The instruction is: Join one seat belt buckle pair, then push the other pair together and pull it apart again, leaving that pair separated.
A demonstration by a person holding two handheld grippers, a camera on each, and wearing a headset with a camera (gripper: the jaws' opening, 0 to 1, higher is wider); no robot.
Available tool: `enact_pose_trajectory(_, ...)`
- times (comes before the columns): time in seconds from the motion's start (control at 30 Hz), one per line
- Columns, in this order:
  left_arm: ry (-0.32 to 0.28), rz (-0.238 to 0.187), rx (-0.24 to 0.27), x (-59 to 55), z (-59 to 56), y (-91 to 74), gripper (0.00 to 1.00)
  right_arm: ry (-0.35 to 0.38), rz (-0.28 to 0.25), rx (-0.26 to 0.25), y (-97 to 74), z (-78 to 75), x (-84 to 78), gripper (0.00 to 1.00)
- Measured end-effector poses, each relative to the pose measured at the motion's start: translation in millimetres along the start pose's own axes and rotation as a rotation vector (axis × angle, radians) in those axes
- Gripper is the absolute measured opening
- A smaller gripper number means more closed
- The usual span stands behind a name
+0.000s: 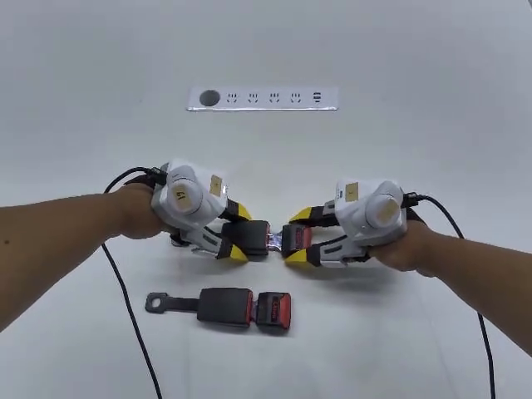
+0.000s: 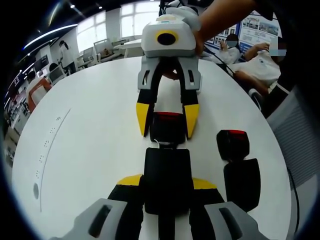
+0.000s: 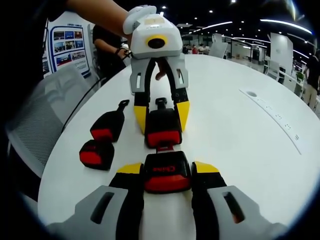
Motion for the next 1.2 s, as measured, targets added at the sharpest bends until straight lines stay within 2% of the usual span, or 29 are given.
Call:
enact_pose_trajectory(0.5,0.006,0.016,0.001,2.9,-1.5,-0.4,0.35,0.011,0.006,-0.005,-7.9,-1.3,-5.9,0.35)
enact_pose_trajectory(0.87,0.004,0.015,0.001,0.2,0.2,-0.4,0.35,0.02,0.008,-0.017,-25.8,-2.9,-18.5,0.35)
enact_pose_trajectory(1.2,0.003,0.018,0.001,3.1,-1.6,-1.0,0.35,0.022,0.015,-0.019,-43.0,-5.9,-29.8,0.35)
Point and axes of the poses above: the centre of the closed fingertips' face, and the gripper's own axes: y roughly forward along the fingers, z roughly to its left, x roughly out of its top, the point moved 10 cm from there along -y, roughly backward along the fingers, and after that the axes turned 8 degrees about -x, right-handed, at the moved point
